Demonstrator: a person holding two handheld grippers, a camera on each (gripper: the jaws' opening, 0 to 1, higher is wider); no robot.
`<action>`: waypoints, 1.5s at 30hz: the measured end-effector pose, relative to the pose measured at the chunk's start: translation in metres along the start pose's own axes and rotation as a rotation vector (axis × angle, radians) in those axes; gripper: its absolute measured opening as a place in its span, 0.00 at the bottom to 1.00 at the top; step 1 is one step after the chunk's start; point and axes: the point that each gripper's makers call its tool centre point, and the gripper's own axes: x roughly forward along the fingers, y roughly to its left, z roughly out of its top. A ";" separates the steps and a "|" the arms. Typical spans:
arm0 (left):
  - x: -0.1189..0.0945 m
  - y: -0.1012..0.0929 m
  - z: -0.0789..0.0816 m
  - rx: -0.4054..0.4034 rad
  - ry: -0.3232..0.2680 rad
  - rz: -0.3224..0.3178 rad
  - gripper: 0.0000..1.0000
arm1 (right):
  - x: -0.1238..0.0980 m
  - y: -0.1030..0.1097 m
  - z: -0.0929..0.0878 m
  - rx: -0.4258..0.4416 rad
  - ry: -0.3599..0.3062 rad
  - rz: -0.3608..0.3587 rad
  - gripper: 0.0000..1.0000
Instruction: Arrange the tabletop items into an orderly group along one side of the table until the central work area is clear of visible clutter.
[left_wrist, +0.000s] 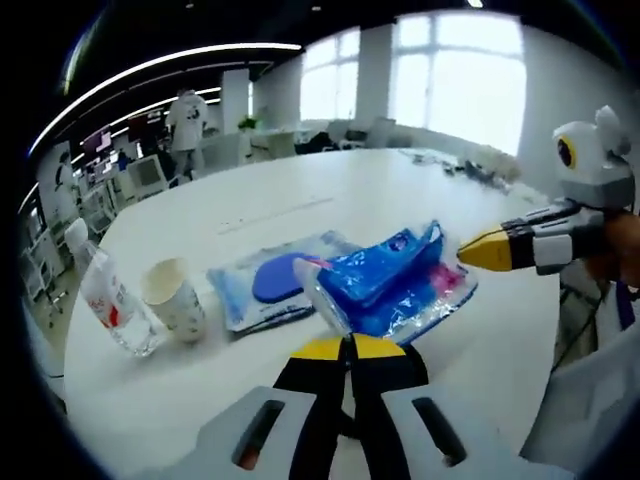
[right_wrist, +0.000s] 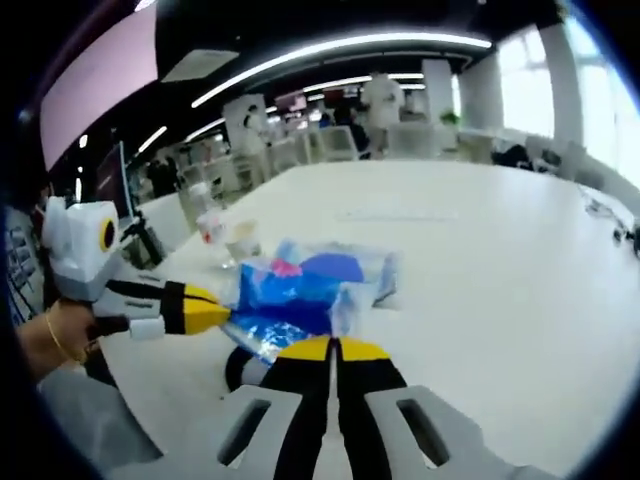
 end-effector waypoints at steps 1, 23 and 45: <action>0.002 -0.003 0.001 -0.002 -0.001 -0.003 0.01 | -0.001 -0.003 0.001 0.003 -0.004 -0.004 0.00; 0.046 -0.045 0.027 -0.044 -0.042 -0.085 0.01 | -0.008 -0.071 0.014 -0.006 -0.015 -0.094 0.00; 0.110 -0.056 0.043 -0.354 -0.148 -0.131 0.01 | 0.010 -0.134 0.028 0.014 -0.031 -0.183 0.00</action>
